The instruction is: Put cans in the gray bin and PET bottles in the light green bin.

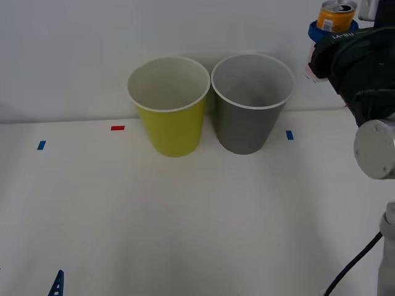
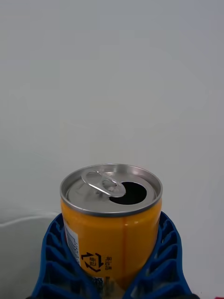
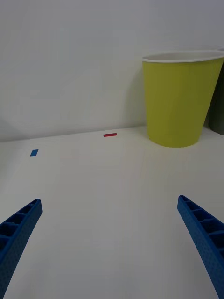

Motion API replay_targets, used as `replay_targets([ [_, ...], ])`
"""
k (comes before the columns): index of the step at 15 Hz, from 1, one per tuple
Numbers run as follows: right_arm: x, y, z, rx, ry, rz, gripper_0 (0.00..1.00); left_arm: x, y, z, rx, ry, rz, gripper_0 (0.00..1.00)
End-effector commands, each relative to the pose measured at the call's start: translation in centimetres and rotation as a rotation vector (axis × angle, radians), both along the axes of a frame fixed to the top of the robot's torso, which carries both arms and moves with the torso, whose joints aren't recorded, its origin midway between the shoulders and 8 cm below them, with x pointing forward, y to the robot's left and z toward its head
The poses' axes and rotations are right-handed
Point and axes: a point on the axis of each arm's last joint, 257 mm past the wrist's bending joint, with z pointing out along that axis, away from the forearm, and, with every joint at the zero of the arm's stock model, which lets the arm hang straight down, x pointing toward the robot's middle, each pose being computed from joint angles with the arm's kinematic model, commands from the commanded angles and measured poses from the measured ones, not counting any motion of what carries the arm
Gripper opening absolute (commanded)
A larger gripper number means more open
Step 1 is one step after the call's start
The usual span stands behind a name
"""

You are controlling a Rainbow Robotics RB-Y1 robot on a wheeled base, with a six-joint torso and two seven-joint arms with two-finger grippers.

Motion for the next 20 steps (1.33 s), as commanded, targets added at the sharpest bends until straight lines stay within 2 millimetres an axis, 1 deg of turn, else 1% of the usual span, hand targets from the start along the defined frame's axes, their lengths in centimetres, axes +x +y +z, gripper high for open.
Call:
replay_targets([
  [1, 2.1, 3.5, 0.2, 0.064, 0.007, 0.113, 0.00, 0.0, 0.0, 0.0, 0.000, 0.000, 0.000, 1.00],
  [4, 3.4, 6.0, 0.9, 0.109, -0.015, 0.198, 0.00, 0.0, 0.0, 0.0, 0.000, 0.000, 0.000, 1.00],
  [6, 4.1, 7.2, 1.1, 0.145, -0.026, 0.253, 0.00, 0.0, 0.0, 0.0, 0.000, 0.000, 0.000, 1.00],
  [8, 4.5, 8.1, 0.9, 0.110, -0.043, 0.267, 0.00, 0.0, 0.0, 0.0, 0.000, 0.000, 0.000, 1.00],
  [11, 5.3, 8.1, 0.4, 0.070, -0.048, 0.263, 0.00, 0.0, 0.0, 0.0, 0.000, 0.000, 0.000, 1.00],
  [15, 7.9, 8.4, -0.5, 0.041, -0.075, 0.254, 0.00, 0.0, 0.0, 0.0, 0.000, 0.000, 0.000, 1.00],
  [16, 8.2, 8.4, -0.9, 0.044, -0.072, 0.253, 0.00, 0.0, 0.0, 0.0, 0.000, 0.000, 0.000, 1.00],
  [20, 8.2, 8.6, -1.1, 0.063, -0.062, 0.266, 0.00, 0.0, 0.0, 0.0, 0.000, 0.000, 0.000, 1.00],
])
